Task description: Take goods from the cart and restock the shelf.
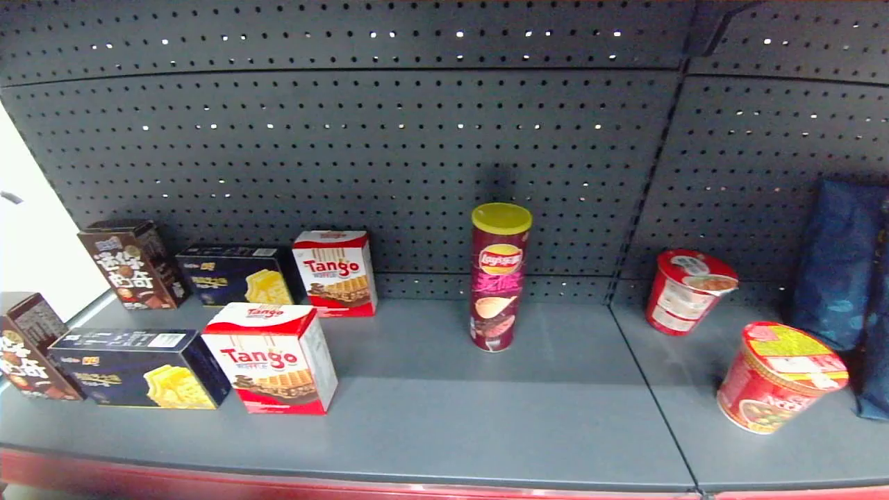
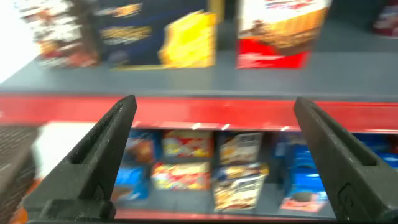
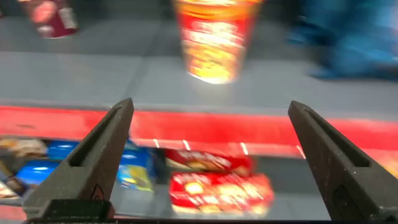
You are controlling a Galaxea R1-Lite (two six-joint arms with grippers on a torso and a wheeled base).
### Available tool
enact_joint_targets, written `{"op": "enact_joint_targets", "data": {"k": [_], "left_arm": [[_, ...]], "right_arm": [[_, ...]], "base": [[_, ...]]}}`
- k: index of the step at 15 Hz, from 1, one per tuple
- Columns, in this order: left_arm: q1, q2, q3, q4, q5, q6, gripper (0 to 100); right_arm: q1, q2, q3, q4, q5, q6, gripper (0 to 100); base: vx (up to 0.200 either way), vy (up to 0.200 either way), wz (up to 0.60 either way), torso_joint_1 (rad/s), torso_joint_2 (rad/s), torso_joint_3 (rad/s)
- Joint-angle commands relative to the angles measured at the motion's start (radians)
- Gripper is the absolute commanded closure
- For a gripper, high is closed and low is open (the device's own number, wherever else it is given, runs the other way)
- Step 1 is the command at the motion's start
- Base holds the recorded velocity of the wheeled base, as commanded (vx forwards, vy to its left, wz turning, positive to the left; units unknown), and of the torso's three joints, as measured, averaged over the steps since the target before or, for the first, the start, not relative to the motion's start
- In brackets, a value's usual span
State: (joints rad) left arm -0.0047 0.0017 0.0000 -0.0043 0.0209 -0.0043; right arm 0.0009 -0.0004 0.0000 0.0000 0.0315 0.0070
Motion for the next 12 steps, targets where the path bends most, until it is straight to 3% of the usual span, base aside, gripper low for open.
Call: {"op": "enact_joint_targets", "data": {"k": [1, 12], "left_arm": [[0.000, 0.000, 0.000, 0.000, 0.001, 0.000, 0], [0.000, 0.000, 0.000, 0.000, 0.001, -0.002, 0]], "right_arm": [[0.001, 0.000, 0.000, 0.000, 0.001, 0.001, 0], [0.001, 0.000, 0.000, 0.000, -0.001, -0.001, 0]], "base": [[0.000, 0.000, 0.60, -0.002, 0.00, -0.002], [0.000, 0.000, 0.60, 0.003, 0.00, 0.003]]}}
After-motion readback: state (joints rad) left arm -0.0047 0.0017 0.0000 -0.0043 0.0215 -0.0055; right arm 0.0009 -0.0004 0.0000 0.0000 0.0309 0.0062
